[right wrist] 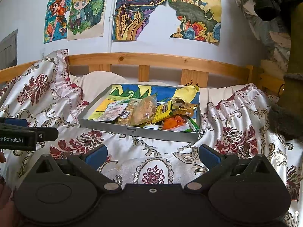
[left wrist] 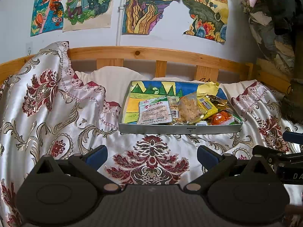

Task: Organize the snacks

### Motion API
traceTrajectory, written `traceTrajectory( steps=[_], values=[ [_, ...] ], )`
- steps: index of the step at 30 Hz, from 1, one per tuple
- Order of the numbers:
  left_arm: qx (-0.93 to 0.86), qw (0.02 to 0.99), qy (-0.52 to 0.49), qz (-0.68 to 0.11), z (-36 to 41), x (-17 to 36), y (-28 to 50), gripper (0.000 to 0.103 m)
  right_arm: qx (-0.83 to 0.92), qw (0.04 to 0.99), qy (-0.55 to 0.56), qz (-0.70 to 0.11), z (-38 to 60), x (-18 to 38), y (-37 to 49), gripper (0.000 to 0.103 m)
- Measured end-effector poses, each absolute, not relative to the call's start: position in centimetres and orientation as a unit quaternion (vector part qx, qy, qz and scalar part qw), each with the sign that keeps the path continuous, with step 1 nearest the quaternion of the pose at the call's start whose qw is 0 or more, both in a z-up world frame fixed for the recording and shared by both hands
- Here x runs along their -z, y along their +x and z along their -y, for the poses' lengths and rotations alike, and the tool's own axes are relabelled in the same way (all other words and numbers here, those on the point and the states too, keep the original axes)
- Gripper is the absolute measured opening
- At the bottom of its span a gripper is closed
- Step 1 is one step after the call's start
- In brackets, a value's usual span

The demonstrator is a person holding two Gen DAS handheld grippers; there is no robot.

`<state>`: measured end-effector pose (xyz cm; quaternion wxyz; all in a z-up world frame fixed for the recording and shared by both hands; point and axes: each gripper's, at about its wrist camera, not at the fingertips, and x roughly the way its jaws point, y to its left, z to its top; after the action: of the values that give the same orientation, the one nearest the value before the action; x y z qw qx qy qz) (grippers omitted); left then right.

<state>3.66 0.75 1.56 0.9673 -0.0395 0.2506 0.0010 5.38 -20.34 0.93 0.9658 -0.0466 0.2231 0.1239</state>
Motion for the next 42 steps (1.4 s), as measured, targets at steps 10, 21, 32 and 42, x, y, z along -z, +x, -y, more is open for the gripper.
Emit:
traceTrajectory(
  steps=[10,21,32,42],
  values=[
    [0.001,0.967,-0.042,-0.253,-0.65,-1.49,3.58,0.102,-0.125,0.965,-0.049,-0.224,20.21,-0.81,5.38,0.102],
    [0.000,0.964,-0.048,-0.261,-0.73,-1.58,3.59,0.102,-0.127,0.964,-0.050,-0.227,20.24,-0.65,5.37,0.102],
    [-0.019,0.963,-0.040,-0.265,-0.84,-1.73,3.55,0.102,-0.128,0.963,-0.054,-0.231,20.16,-0.52,5.47,0.102],
    [-0.035,0.958,-0.040,-0.281,-1.33,-1.23,3.79,0.102,-0.130,0.961,-0.058,-0.235,20.06,-0.48,5.59,0.102]
  ],
)
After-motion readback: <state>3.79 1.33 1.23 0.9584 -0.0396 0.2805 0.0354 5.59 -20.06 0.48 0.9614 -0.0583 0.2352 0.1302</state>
